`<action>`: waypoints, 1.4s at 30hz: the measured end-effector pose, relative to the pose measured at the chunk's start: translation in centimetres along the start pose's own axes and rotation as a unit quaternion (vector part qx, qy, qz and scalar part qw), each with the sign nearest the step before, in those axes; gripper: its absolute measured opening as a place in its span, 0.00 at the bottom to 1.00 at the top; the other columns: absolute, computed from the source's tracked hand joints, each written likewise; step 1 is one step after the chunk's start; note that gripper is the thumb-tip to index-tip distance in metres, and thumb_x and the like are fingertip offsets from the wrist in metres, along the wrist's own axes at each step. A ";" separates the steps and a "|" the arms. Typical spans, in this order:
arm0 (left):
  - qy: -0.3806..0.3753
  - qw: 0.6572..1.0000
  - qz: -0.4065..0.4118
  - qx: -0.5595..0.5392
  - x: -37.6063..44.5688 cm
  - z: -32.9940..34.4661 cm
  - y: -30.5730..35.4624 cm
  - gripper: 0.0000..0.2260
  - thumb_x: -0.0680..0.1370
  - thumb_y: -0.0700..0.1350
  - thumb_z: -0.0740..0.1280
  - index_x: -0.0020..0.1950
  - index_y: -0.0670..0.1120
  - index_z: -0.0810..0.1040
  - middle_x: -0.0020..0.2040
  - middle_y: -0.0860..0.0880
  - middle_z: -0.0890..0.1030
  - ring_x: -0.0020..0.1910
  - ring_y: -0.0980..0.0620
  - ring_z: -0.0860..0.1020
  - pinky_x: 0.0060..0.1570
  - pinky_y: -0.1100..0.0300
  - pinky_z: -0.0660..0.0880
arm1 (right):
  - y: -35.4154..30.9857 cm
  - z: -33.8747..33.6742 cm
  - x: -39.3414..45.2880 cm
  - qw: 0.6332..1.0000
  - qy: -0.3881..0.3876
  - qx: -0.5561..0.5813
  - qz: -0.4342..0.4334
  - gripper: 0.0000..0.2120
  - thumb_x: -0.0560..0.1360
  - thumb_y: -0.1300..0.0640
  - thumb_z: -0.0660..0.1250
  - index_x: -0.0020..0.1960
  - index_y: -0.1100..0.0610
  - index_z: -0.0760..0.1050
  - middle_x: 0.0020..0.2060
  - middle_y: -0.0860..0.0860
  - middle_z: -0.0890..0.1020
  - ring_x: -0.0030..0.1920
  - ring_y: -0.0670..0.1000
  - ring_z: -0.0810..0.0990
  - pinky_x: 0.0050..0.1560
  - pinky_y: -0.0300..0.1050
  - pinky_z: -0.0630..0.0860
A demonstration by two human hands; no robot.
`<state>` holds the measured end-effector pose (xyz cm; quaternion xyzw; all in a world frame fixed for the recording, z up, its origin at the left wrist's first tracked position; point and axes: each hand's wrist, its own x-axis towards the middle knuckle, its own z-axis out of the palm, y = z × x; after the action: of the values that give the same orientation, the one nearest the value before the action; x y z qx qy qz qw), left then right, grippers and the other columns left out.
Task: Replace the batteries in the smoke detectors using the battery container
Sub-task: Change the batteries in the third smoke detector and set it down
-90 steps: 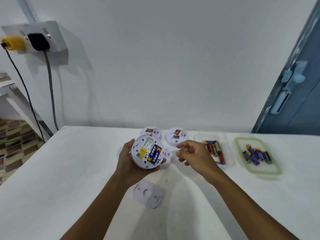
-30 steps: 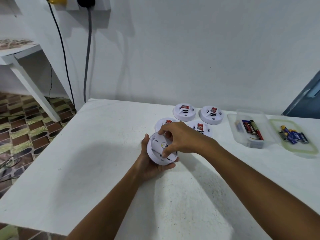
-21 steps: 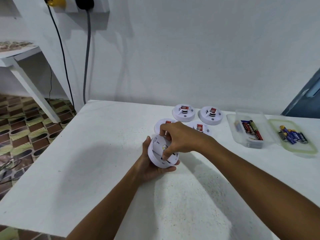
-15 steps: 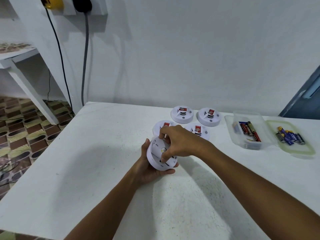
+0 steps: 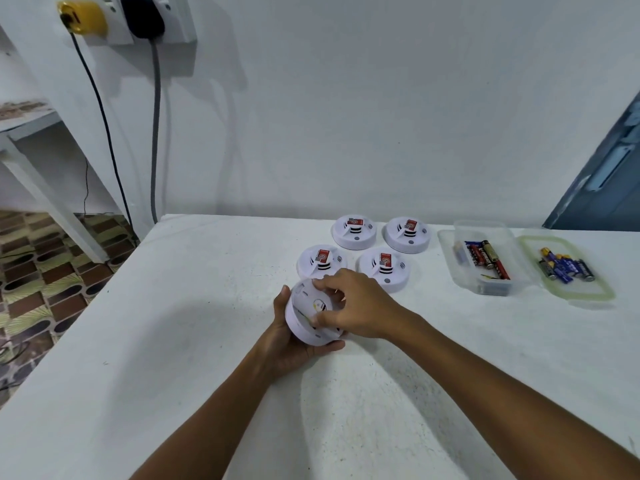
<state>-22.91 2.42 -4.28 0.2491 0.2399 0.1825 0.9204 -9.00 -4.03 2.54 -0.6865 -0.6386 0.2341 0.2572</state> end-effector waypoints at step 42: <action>0.131 0.927 0.166 0.310 1.1 3.2 0.3 0.13 0.76 0.44 0.70 0.61 0.48 0.78 0.55 0.47 0.84 0.52 0.45 0.83 0.47 0.51 0.81 | 6.3 1.7 -3.7 0.740 0.107 0.643 0.166 0.24 0.69 0.78 0.66 0.63 0.64 0.72 0.56 0.63 0.81 0.54 0.65 0.82 0.55 0.62 0.78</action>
<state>-20.42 1.95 -2.09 0.5324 0.3582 0.2802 0.7139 -5.60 -7.97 -2.90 -0.4740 -0.1805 0.5534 0.6607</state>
